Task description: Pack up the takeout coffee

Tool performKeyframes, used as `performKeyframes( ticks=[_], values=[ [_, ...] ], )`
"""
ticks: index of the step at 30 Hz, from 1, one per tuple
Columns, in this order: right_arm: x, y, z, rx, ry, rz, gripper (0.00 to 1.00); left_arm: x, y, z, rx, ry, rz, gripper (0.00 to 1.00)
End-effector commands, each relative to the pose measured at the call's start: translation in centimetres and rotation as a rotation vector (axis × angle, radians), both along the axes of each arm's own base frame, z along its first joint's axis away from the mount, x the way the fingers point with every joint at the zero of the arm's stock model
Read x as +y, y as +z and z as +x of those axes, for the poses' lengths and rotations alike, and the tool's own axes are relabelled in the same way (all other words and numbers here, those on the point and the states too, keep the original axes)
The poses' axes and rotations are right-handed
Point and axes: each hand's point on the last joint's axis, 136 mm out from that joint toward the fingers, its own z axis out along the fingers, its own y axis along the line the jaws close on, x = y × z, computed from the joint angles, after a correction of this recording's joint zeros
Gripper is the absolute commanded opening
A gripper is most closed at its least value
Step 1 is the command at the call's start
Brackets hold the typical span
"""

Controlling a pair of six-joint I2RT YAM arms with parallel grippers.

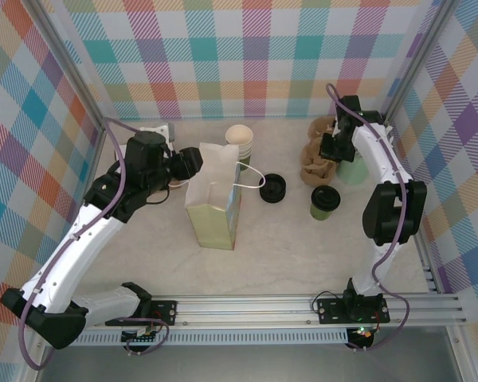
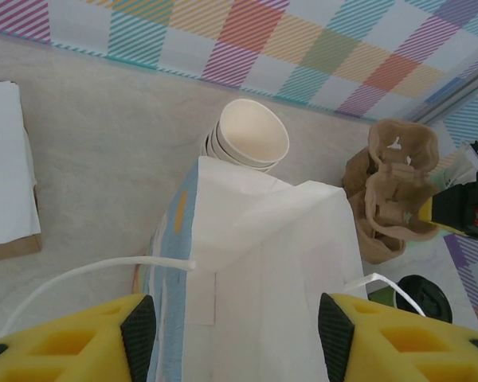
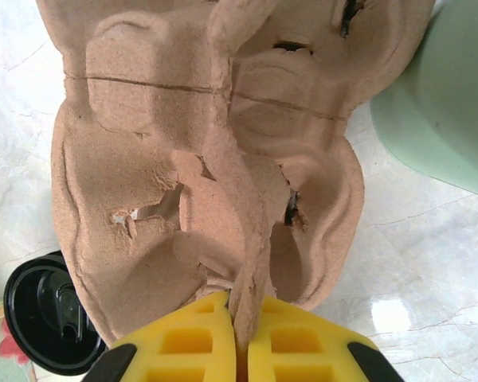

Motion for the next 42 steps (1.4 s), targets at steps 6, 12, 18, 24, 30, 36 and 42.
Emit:
performKeyframes(
  ticks=[6,12,18,24,30,36,42],
  values=[
    [2.5,8.7,-0.3,-0.23,0.027,0.183,0.09,-2.8,4.9,-0.8,-0.09,-0.133,-0.145,0.64],
    [5.3,13.5,-2.1,-0.338,0.046,0.396,0.09,-6.5,8.1,-0.7,-0.112,-0.293,-0.278,0.64],
    [8.4,16.6,-4.7,-0.379,0.085,0.561,0.09,-9.8,9.7,0.6,-0.104,-0.394,-0.387,0.64],
    [11.3,17.7,-7.5,-0.361,0.145,0.643,0.1,-13.0,9.9,2.2,-0.068,-0.485,-0.493,0.61],
    [13.4,17.8,-9.6,-0.333,0.193,0.677,0.1,-15.3,9.6,3.2,-0.027,-0.547,-0.543,0.6],
    [15.0,18.2,-10.5,-0.32,0.239,0.704,0.1,-17.1,8.1,3.3,0.03,-0.587,-0.54,0.59],
    [15.8,18.4,-10.9,-0.313,0.264,0.722,0.1,-17.6,7.2,3.6,0.052,-0.58,-0.524,0.56]
  ],
)
